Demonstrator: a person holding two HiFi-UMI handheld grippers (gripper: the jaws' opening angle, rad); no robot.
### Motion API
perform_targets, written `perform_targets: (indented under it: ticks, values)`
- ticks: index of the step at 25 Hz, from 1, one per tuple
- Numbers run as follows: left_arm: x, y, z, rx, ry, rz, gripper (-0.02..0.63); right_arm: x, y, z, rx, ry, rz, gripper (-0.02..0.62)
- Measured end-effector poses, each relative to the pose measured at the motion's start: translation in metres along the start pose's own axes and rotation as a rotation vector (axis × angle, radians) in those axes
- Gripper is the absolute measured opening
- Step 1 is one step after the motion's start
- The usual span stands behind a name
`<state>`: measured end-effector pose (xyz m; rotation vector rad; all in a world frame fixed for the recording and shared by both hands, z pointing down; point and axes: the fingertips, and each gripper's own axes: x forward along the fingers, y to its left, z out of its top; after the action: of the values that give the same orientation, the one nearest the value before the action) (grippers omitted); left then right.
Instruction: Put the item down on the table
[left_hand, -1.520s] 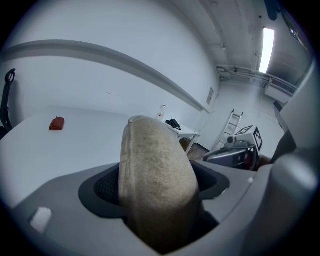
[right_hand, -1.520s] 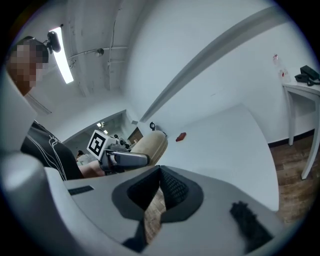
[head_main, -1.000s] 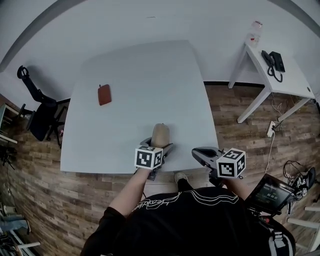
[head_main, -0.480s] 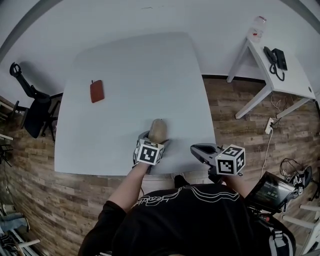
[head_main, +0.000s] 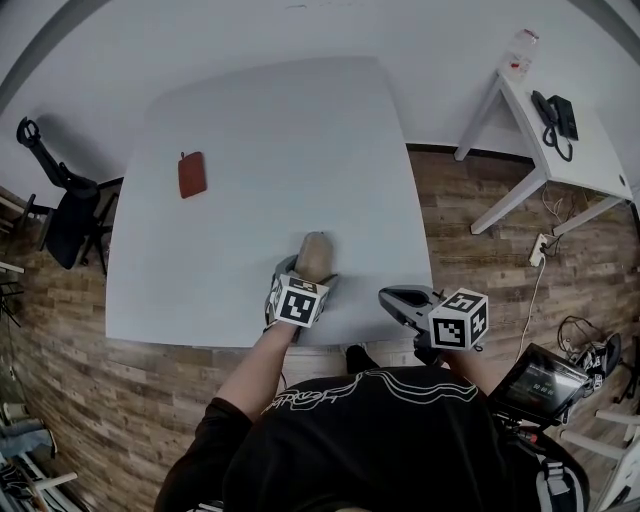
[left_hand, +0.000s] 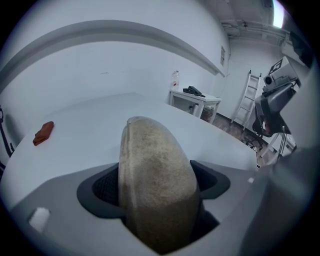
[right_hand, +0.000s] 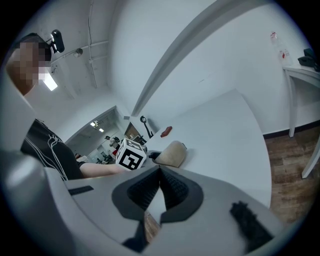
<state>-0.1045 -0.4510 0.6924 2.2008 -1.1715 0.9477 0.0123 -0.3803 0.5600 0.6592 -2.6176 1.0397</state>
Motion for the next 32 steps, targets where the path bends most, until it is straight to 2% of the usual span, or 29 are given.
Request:
perform_targets:
  ticks: [6,10,17,20,27,32]
  values:
    - [-0.005,0.009,0.005,0.041,-0.018,0.045,0.425,0.000,0.002,0.001,-0.002,-0.002,0.003,0.005]
    - [-0.009,0.019,-0.002,0.069,-0.001,0.096,0.423,-0.001,0.007,-0.002,-0.006,-0.004,0.008,0.005]
    - [-0.026,0.030,-0.002,0.026,-0.017,0.145,0.428,-0.003,0.014,-0.001,-0.014,-0.009,0.025,0.005]
    - [-0.042,0.021,-0.003,0.010,-0.029,0.158,0.407,-0.002,0.025,-0.001,-0.029,-0.014,0.044,0.005]
    - [-0.115,-0.023,-0.004,-0.101,-0.119,0.049,0.328,0.000,0.072,-0.008,-0.088,-0.038,0.078,0.005]
    - [-0.185,-0.062,-0.008,-0.198,-0.239,-0.079,0.219,-0.006,0.116,-0.024,-0.122,-0.066,0.088,0.005]
